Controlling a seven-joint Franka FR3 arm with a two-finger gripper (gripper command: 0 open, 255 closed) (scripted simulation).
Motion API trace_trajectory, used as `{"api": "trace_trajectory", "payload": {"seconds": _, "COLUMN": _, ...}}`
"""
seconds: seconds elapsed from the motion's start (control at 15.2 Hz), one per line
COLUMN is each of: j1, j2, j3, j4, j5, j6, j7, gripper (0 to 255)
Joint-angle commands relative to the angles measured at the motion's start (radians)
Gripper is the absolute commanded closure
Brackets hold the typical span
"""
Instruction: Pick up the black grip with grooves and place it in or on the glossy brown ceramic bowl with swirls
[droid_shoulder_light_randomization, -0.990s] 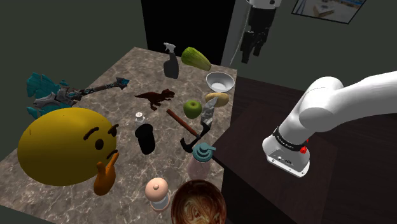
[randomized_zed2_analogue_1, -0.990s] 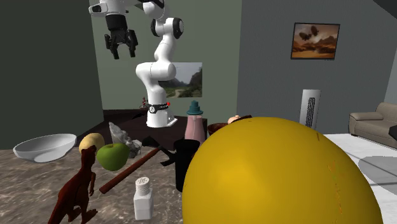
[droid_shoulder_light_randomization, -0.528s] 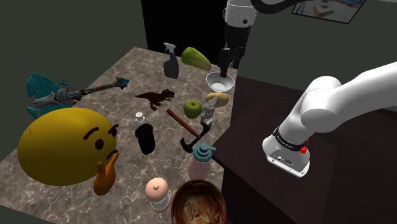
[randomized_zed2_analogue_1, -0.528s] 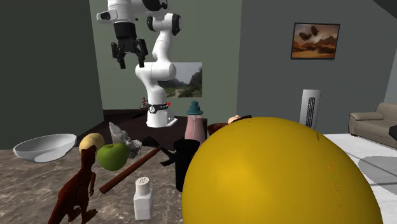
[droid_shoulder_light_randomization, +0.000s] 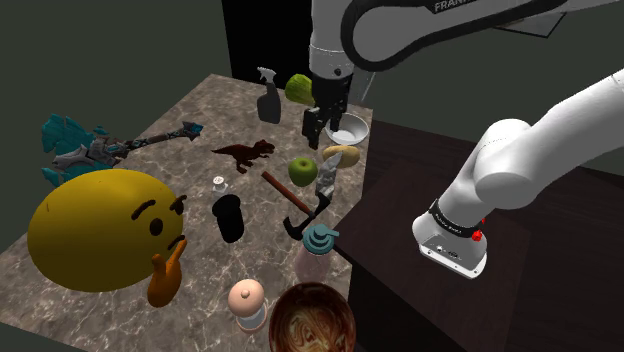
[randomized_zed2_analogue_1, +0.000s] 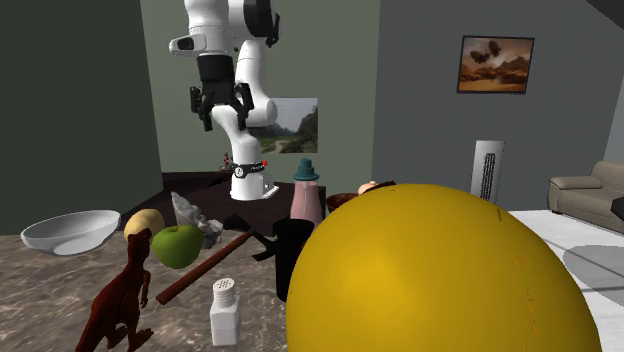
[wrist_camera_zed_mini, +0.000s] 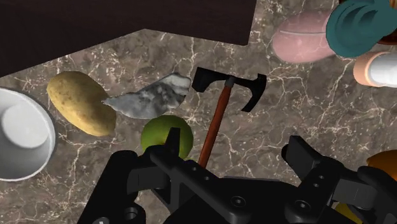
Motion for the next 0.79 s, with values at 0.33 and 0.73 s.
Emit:
{"api": "trace_trajectory", "payload": {"seconds": 0.33, "j1": 0.024, "j2": 0.242, "j3": 0.109, "j4": 0.105, "j5": -0.053, "j6": 0.162, "j7": 0.112, "gripper": 0}}
{"api": "trace_trajectory", "payload": {"seconds": 0.73, "j1": 0.057, "j2": 0.471, "j3": 0.172, "j4": 0.239, "j5": -0.176, "j6": 0.257, "j7": 0.241, "gripper": 0}}
